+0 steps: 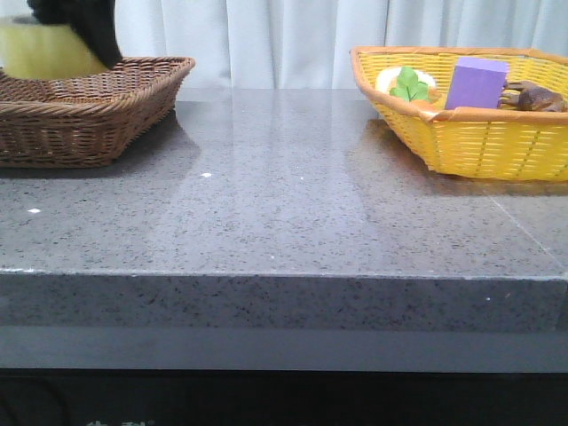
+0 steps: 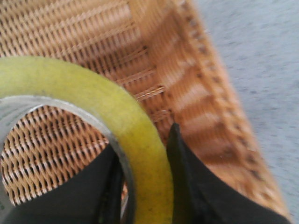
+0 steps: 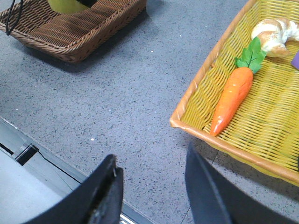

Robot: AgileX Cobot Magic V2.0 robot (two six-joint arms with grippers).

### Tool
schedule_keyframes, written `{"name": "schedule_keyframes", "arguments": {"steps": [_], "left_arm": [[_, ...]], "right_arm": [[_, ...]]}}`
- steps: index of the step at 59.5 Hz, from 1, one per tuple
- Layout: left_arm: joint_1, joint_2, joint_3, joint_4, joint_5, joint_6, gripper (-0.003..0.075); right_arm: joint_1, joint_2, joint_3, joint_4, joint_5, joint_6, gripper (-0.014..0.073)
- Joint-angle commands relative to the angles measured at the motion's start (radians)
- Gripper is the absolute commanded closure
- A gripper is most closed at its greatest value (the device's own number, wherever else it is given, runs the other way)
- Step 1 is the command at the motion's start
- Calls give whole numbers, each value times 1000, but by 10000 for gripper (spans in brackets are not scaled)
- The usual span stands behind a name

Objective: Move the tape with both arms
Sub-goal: 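Lift the tape with the left gripper and lower it into the brown basket, then open the left gripper and raise it out of the brown basket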

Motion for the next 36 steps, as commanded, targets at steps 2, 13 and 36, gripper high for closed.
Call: {"name": "schedule_keyframes", "arguments": {"steps": [2,13,36], "left_arm": [[20,-31,-33,-5,-22,-8,604],[29,19,-33,-9,-22,-8,603],[29,18,-33,-17,-8,-8,300]], "right_arm": [[-6,-2,-25,4,-69,-7,243],[-6,-2,-25,4,-69,-7,243],[-6,-2,-25,4,-69,-7,243]]}}
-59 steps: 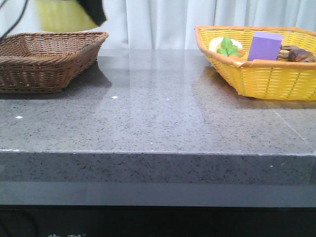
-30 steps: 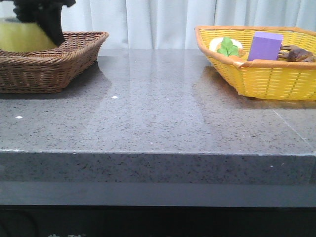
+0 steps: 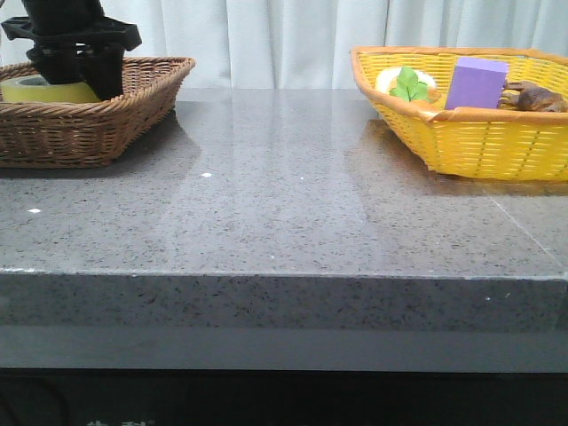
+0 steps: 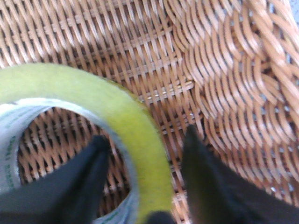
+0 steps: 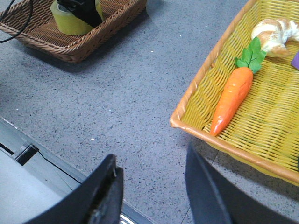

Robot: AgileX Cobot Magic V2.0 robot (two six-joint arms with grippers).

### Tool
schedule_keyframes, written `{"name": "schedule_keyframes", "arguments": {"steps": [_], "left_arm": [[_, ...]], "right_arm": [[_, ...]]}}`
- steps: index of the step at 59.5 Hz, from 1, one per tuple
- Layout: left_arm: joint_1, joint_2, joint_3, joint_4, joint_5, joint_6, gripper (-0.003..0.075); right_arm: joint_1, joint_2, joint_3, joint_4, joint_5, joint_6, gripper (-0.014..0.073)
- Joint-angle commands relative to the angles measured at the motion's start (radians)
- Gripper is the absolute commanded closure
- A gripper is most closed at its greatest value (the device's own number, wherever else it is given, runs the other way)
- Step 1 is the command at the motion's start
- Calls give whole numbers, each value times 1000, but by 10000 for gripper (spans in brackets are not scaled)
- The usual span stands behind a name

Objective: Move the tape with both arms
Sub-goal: 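Open the left gripper and raise it out of the brown basket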

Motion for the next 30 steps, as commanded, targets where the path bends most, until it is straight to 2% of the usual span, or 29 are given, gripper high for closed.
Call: {"name": "schedule_keyframes", "arguments": {"steps": [1,22,30], "left_arm": [[2,-78,-33,-9,5,-8,300],[-8,-199,-32,-76,5,-31,300],[-45,-271,-18,-117,5,-32,300]], "right_arm": [[-6,-2,-25,4,-69,-7,243],[-6,-2,-25,4,-69,-7,243],[-6,-2,-25,4,-69,-7,243]]}}
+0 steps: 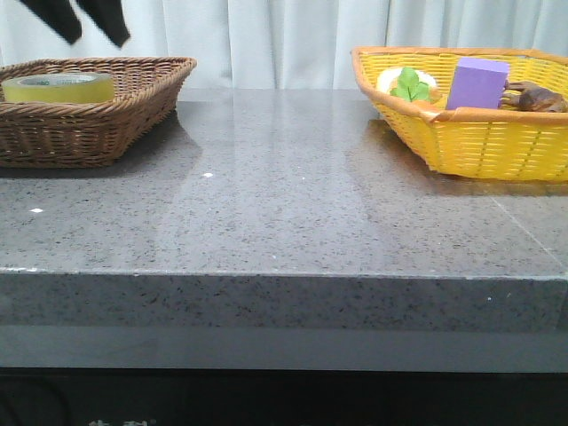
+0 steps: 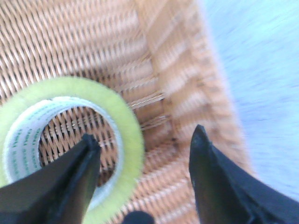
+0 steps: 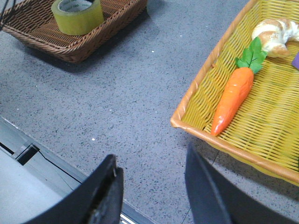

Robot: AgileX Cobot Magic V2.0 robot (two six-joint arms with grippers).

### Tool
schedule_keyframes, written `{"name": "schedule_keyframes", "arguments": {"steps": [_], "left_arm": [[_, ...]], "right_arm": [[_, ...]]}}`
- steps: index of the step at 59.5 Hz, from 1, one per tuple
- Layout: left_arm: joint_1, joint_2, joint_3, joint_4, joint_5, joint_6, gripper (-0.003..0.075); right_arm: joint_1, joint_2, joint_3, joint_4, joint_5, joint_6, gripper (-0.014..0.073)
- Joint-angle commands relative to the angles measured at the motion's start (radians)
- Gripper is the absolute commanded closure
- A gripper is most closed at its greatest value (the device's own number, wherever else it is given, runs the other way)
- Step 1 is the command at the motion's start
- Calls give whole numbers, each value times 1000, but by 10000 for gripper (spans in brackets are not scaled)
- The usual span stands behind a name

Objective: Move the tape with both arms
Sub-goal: 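Open the left gripper and raise it out of the brown basket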

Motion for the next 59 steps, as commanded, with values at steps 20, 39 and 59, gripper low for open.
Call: {"name": "schedule_keyframes", "arguments": {"steps": [20,39,59], "left_arm": [[-202,-311,164,-27,2,-6,300],[-321,-501,428,-16,-79,-6,300],[-373,-749,758,-16,-271,-6,300]], "right_arm": [[-6,-2,-25,4,-69,-7,243],[-6,-2,-25,4,-69,-7,243],[-6,-2,-25,4,-69,-7,243]]}}
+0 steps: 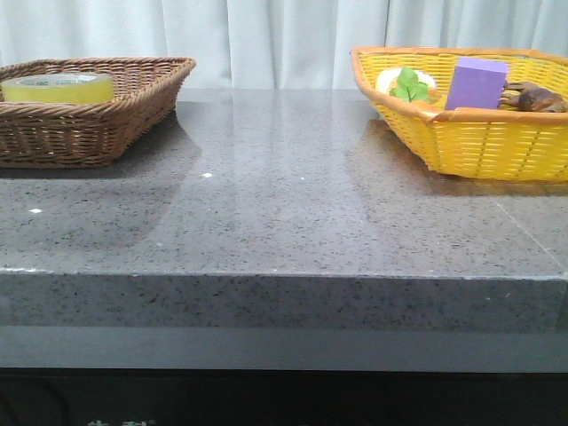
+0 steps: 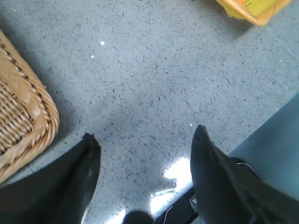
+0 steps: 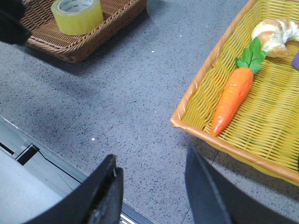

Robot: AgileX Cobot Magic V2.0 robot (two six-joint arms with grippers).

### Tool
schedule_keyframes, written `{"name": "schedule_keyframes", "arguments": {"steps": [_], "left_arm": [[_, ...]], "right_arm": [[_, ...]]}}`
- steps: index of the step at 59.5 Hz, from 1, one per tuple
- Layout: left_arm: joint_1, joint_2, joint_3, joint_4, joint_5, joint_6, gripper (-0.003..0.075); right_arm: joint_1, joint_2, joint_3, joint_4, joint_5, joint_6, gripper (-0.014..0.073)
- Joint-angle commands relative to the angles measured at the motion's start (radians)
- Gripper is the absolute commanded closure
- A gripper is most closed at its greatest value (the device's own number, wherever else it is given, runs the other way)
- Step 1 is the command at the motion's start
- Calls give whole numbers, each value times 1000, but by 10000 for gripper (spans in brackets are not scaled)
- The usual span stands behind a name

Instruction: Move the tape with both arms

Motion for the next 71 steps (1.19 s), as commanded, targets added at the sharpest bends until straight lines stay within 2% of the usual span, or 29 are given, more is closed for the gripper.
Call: {"name": "schedule_keyframes", "arguments": {"steps": [1,28,71], "left_arm": [[-11,-91,54,-9,-106,-6,300],[-11,-378,355,-9,-410,-6,300],[-11,-386,388,-11,-453,-6,300]], "right_arm": [[-6,-2,-25,4,-69,-7,243],[-6,-2,-25,4,-69,-7,243],[-6,-2,-25,4,-83,-7,243]]}}
